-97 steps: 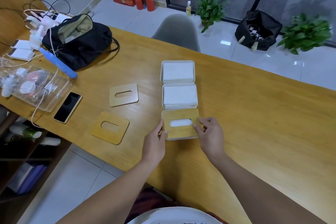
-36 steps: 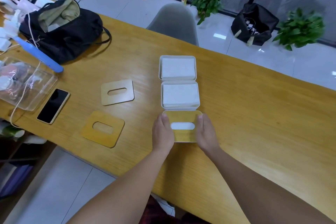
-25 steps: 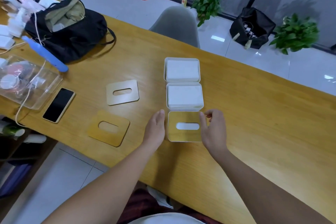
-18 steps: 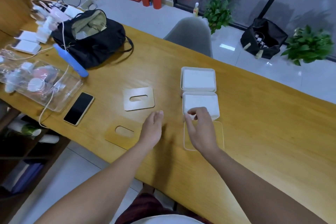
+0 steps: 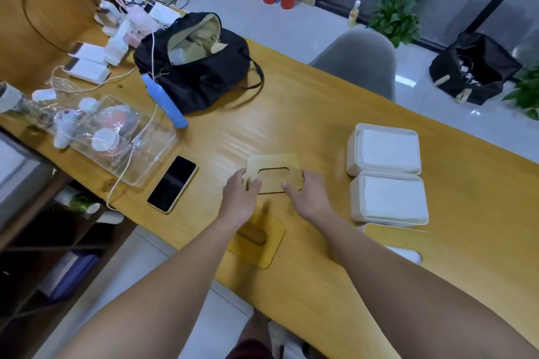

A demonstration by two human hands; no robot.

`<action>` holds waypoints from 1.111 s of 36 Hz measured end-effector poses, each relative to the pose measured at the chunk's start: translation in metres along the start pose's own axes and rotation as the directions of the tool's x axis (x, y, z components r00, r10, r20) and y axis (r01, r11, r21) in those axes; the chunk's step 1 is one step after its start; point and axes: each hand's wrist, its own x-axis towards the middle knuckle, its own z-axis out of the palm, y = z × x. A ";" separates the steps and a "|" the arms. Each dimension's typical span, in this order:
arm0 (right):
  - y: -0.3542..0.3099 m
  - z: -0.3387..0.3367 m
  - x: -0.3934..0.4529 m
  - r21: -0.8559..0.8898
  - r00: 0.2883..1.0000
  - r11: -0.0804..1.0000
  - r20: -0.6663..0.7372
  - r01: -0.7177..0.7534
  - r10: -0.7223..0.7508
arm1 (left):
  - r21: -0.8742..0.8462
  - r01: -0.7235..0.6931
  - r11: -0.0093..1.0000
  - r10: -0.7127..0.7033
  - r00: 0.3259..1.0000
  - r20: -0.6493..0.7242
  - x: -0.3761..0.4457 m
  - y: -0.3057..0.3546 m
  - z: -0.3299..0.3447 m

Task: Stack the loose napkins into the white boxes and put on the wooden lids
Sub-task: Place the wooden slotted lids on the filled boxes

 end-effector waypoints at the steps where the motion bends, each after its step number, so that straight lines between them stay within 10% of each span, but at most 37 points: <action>1: -0.004 0.002 0.002 -0.018 1.000 1.000 0.009 -0.016 0.017 | 0.007 0.001 1.000 -0.001 1.000 0.016 0.003 0.000 -0.002; 13: -0.044 -0.002 -0.008 -0.123 0.988 0.983 0.062 -0.133 0.142 | -0.043 0.071 0.997 -0.065 0.989 0.130 0.020 0.000 0.002; 40: 0.019 -0.151 -0.091 0.392 0.973 0.920 -0.217 0.008 0.084 | -0.409 -0.153 0.900 0.208 0.974 0.093 -0.102 0.105 0.069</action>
